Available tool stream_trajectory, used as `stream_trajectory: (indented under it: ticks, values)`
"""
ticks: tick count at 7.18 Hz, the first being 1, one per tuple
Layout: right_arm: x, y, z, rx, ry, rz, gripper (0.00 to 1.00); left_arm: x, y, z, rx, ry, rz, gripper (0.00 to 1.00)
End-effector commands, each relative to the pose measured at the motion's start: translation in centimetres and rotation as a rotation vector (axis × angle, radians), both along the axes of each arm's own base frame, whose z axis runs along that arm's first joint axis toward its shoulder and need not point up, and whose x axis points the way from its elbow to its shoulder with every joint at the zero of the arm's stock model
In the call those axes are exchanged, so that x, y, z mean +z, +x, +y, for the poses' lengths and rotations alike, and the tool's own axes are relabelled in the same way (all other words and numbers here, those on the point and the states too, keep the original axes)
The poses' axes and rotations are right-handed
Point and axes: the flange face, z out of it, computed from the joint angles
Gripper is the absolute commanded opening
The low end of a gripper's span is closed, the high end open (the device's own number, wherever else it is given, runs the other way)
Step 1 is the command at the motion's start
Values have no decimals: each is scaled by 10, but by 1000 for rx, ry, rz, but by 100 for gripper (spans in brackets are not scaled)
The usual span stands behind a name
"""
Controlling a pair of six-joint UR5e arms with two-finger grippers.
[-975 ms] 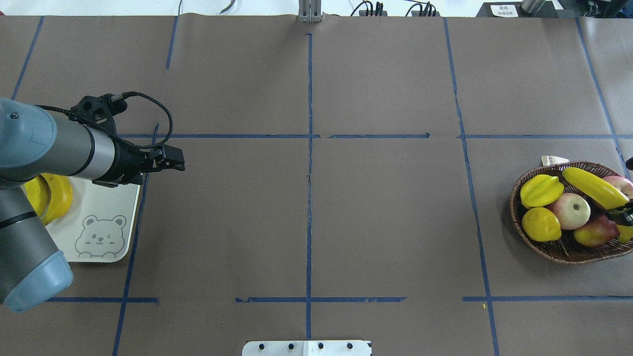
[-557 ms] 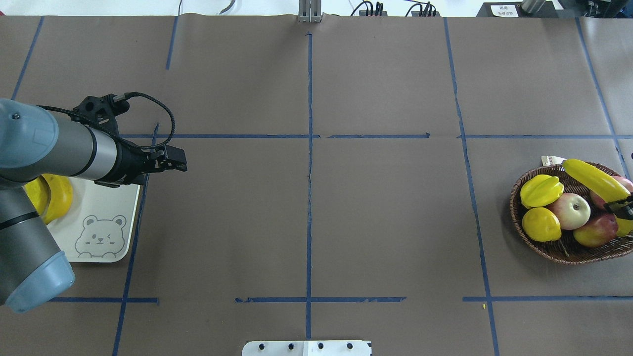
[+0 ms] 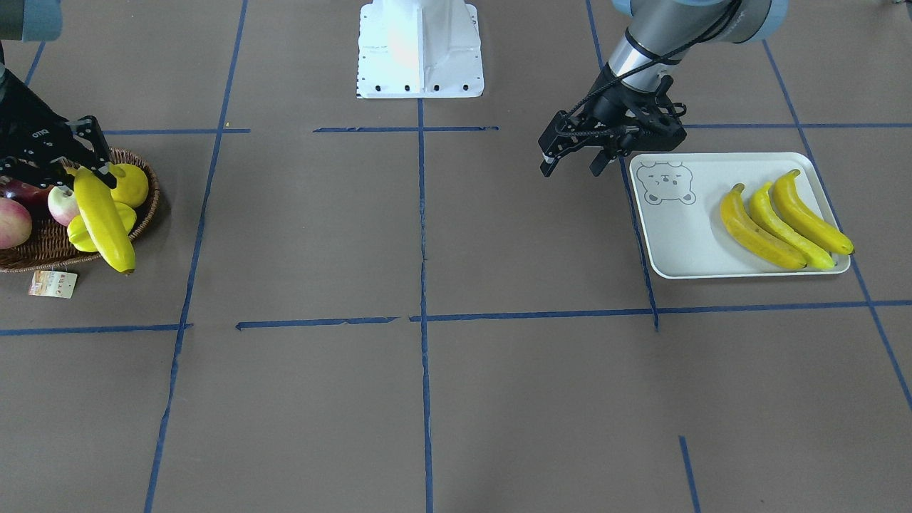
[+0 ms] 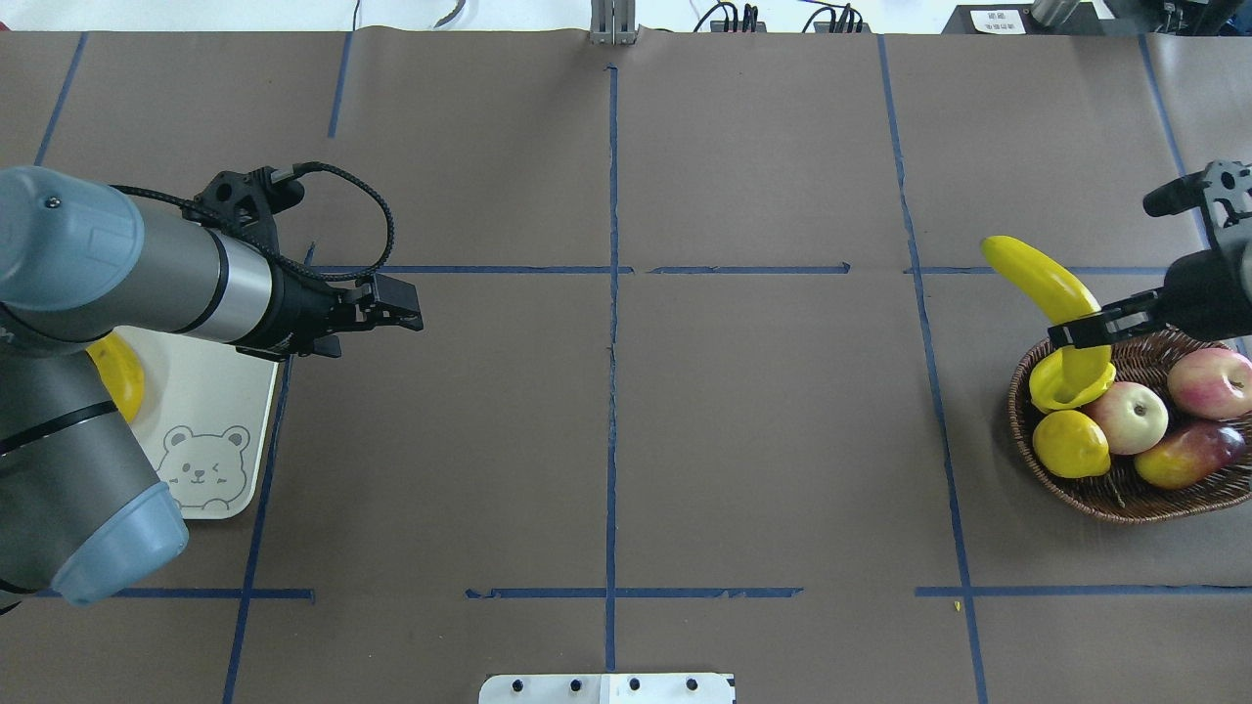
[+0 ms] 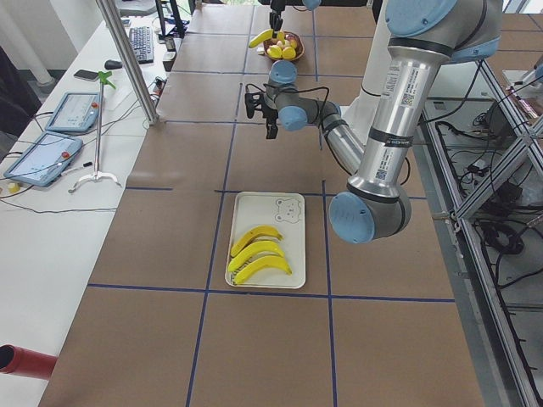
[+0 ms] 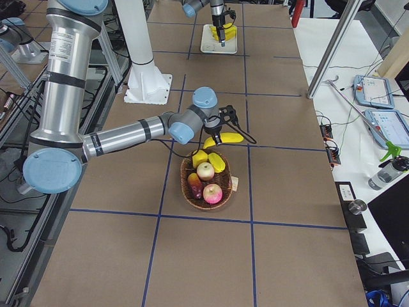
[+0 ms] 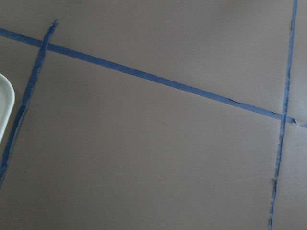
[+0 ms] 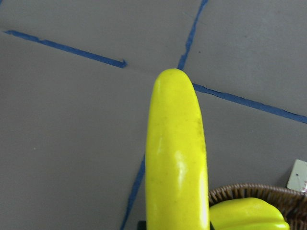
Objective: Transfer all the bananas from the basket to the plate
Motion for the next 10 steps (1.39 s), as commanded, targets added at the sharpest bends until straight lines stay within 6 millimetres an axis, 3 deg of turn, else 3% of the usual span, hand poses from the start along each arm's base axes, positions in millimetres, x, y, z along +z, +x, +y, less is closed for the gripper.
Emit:
stream_trajectory:
  ticks: [1,2,4,5,7,8,10]
  values:
    - [-75,-69,-12,12,-60,-124,0,-38,8,-5,-24,-12,66,100]
    - [-102,-99,-7,24,-71,-174,0,-53,10,-6,-40,-36,98,100]
    - [-121,-141,24,42,-67,-341,0,-64,15,-8,-110,-169,193,100]
    - [-133,-174,38,75,-59,-416,0,-71,20,-5,-113,-195,229,100]
    - [-182,-244,60,126,-89,-515,0,-100,58,-16,-127,-286,269,100]
    - [-197,-265,77,142,-88,-543,0,-103,67,-21,-137,-319,298,100]
    - [-220,-283,94,133,-83,-573,0,-103,96,-29,-133,-340,324,100]
